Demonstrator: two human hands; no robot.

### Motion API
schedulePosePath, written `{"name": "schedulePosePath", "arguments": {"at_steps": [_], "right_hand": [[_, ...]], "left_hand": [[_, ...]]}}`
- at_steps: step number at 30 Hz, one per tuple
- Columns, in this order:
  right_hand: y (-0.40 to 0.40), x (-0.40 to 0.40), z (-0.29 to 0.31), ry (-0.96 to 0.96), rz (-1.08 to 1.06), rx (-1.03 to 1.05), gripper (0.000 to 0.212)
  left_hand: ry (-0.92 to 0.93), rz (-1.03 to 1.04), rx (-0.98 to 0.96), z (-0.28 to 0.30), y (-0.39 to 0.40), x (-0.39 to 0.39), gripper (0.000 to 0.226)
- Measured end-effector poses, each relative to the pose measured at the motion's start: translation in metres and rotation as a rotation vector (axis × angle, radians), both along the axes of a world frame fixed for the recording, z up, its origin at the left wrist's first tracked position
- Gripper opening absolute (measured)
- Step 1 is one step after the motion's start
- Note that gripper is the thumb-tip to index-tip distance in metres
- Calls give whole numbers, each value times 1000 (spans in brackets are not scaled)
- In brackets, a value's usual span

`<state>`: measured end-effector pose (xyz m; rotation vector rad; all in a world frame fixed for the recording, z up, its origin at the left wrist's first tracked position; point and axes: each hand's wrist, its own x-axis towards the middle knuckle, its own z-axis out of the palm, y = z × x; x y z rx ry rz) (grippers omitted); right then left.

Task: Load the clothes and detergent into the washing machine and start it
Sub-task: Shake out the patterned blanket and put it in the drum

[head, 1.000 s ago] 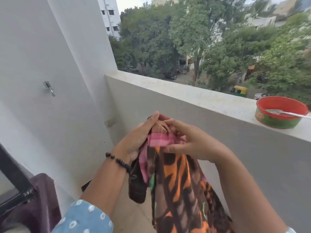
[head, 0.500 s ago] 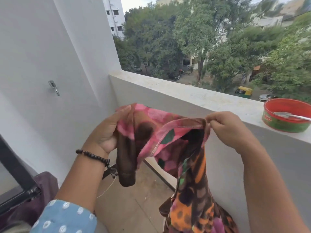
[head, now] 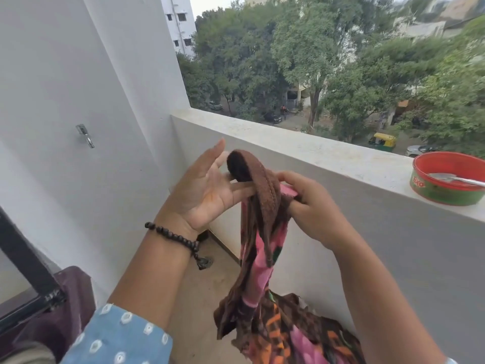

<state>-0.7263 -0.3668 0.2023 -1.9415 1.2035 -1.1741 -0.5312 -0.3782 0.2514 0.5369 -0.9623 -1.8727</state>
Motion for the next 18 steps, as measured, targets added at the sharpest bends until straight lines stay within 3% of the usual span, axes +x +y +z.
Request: {"name": "schedulePosePath", "arguments": {"at_steps": [3,6,8,10,12,15,18], "right_hand": [[-1,-4,0,-67,-61,14,32],[3,-5,3,-188,-8,82,32],[7,-6,7,-213,69,138,35],[9,-11,8,-178,108,180,34],[7,-17,6,-179,22,153,34],[2,-24,4,-388,-212,10,33],[-2,-30,6,-504,-269,-31,31]], "left_hand": [[-6,158,39,-2,0,0,113],[-235,277,-42,-5,5,-5,74],[-352,321,-87,-7,8,-8,61],[-374,442,-107,-7,7,-9,46],[-281,620,-95,-5,3,-7,24],[-233,794,-176,-4,-1,-4,44],[-558,826,-470,-13,0,-7,62]]}}
